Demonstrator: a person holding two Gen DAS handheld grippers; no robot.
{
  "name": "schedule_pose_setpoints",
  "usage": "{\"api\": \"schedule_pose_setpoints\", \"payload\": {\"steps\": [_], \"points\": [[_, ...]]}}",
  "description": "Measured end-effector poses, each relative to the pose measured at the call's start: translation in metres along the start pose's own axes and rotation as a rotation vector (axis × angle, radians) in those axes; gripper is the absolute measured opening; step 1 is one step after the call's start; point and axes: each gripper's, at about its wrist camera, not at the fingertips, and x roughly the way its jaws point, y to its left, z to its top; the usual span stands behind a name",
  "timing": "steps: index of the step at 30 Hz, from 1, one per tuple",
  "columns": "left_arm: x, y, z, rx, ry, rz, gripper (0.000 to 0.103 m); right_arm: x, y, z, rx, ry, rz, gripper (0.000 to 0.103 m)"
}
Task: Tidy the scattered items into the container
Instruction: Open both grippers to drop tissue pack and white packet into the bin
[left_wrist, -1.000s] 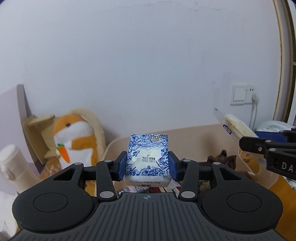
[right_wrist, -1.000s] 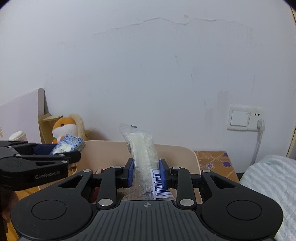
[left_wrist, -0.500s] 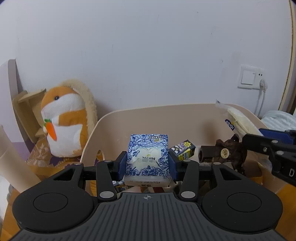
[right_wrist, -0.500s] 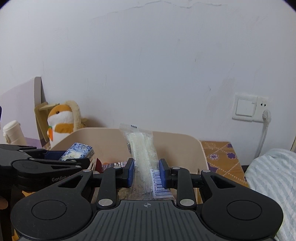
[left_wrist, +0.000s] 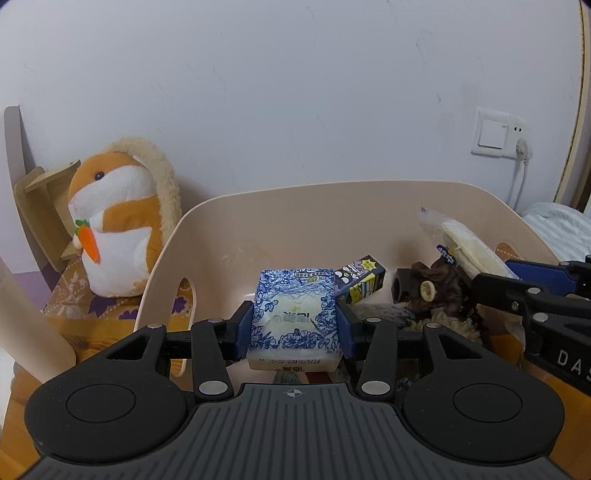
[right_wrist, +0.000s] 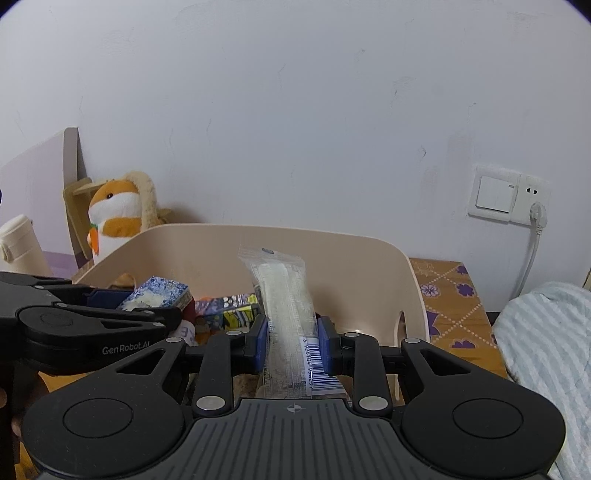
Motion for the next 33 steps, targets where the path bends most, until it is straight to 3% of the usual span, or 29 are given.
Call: {"api": "schedule_pose_setpoints", "payload": {"steps": [7, 9, 11, 12, 13, 15, 18, 33], "points": [[-0.003, 0.001, -0.001, 0.000, 0.005, 0.001, 0.047, -0.004, 0.002, -0.003, -0.008, 0.008, 0.001, 0.027], [-0.004, 0.002, -0.002, -0.001, 0.001, -0.004, 0.050, -0.006, 0.002, -0.003, -0.007, 0.002, 0.001, 0.039], [-0.006, 0.003, -0.002, -0.006, 0.000, -0.009, 0.058, -0.013, 0.002, -0.002, -0.002, -0.016, 0.003, 0.058], [-0.008, 0.004, -0.003, -0.012, -0.008, -0.009, 0.064, -0.016, 0.002, -0.002, 0.002, -0.028, -0.001, 0.073], [-0.011, 0.004, -0.003, -0.021, -0.021, -0.005, 0.067, -0.020, 0.002, -0.001, 0.004, -0.042, -0.005, 0.079], [-0.017, 0.006, -0.002, -0.033, -0.042, -0.003, 0.077, -0.029, 0.003, 0.001, 0.002, -0.061, -0.003, 0.079], [-0.025, 0.009, -0.001, -0.051, -0.054, -0.014, 0.080, -0.038, 0.005, 0.003, -0.003, -0.076, -0.008, 0.083], [-0.058, 0.011, -0.009, -0.066, -0.079, -0.018, 0.082, -0.069, 0.015, 0.000, 0.007, -0.106, -0.008, 0.085]]}}
